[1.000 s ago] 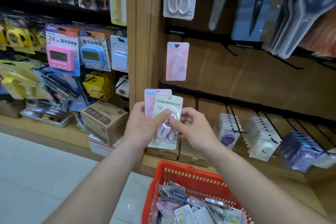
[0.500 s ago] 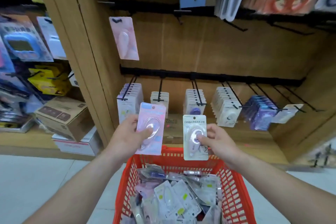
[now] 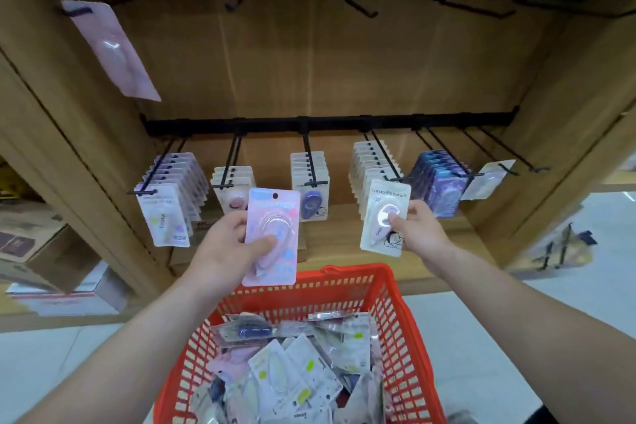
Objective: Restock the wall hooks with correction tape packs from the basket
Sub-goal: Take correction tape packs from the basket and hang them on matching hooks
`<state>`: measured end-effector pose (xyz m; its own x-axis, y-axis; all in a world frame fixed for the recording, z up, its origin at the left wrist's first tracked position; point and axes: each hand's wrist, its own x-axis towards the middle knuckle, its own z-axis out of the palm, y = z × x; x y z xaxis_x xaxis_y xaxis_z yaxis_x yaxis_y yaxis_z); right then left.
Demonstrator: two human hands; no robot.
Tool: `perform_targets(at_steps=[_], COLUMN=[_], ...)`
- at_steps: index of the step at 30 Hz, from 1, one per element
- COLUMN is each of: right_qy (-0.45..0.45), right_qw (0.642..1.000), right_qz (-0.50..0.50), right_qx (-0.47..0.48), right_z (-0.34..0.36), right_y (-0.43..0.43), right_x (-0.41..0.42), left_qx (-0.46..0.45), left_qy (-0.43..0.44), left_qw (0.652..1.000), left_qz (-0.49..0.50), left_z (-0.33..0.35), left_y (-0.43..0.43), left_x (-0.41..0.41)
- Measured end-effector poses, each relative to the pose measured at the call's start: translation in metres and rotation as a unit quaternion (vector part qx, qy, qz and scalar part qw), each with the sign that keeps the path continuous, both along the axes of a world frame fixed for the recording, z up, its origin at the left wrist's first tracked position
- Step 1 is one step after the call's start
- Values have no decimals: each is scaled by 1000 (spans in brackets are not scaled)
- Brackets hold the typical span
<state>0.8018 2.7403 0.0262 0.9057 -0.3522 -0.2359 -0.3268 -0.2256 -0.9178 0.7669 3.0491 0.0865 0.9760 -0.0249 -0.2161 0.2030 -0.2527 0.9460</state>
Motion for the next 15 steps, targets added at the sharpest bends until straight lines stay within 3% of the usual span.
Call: perform_targets(at_steps=[15], right_qy=[-17], right_qw=[1000], right_qz=[-14], right_qx=[1], right_z=[0], right_y=[7], right_x=[-5], left_qx=[9], left_qy=[0], left_qw=[1000], left_qz=[1], left_z=[-3], left_y=[-5], left_x=[9])
